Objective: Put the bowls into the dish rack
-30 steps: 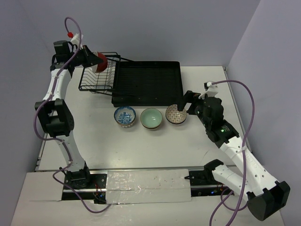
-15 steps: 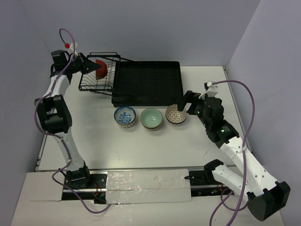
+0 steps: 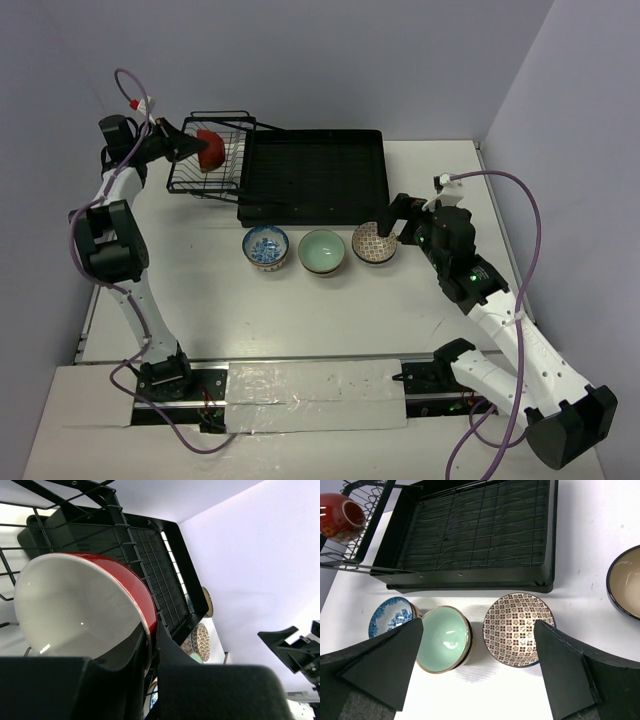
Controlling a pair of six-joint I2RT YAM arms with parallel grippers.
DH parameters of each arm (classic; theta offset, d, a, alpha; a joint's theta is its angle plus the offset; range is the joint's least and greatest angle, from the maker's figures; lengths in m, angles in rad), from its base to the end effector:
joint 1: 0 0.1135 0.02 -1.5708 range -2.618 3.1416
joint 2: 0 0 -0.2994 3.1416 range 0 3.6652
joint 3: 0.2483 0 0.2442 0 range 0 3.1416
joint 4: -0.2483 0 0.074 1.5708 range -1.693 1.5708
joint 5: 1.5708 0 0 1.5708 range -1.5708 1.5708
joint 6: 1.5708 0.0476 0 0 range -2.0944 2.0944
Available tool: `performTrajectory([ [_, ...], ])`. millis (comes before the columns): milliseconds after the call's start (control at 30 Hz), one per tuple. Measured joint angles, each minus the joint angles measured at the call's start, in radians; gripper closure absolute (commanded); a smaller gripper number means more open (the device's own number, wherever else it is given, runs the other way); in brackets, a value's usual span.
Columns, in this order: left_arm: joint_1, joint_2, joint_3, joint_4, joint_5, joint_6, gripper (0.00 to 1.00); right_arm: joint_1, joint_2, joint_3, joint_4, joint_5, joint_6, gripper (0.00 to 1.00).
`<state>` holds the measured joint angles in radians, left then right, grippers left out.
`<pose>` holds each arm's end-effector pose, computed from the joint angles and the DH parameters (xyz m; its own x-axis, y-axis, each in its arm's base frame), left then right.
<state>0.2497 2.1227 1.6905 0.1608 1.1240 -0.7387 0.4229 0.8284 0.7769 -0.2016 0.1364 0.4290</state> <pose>0.5030 0.0840 0.2984 -0.6870 -0.4754 -0.5495 0.3686 0.4237 -0.8274 0.1617 0.0657 0.3515 -0.3268 0.3048 -0.8946 -0.1656 0.9134 0.3718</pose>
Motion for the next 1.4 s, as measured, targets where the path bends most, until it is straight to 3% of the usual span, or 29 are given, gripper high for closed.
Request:
performTrajectory([
  [267,0.043,0.003,-0.044,0.122,0.05,-0.087,0.89,0.0,0.0,0.0,-0.002,-0.01,0.0,0.01],
  [567,0.085,0.005,-0.053,0.145,0.057,-0.095,0.87,0.0,0.0,0.0,-0.004,-0.02,0.008,0.01],
  [933,0.117,0.013,-0.1,0.233,0.032,-0.136,0.71,0.0,0.0,0.0,-0.005,-0.022,0.008,0.01],
  [1100,0.129,0.013,-0.1,0.245,0.016,-0.142,0.75,0.0,0.0,0.0,-0.005,-0.022,0.008,0.01],
  [1400,0.108,0.01,-0.1,0.225,-0.004,-0.123,0.72,0.0,0.0,0.0,-0.005,-0.022,0.007,0.01],
])
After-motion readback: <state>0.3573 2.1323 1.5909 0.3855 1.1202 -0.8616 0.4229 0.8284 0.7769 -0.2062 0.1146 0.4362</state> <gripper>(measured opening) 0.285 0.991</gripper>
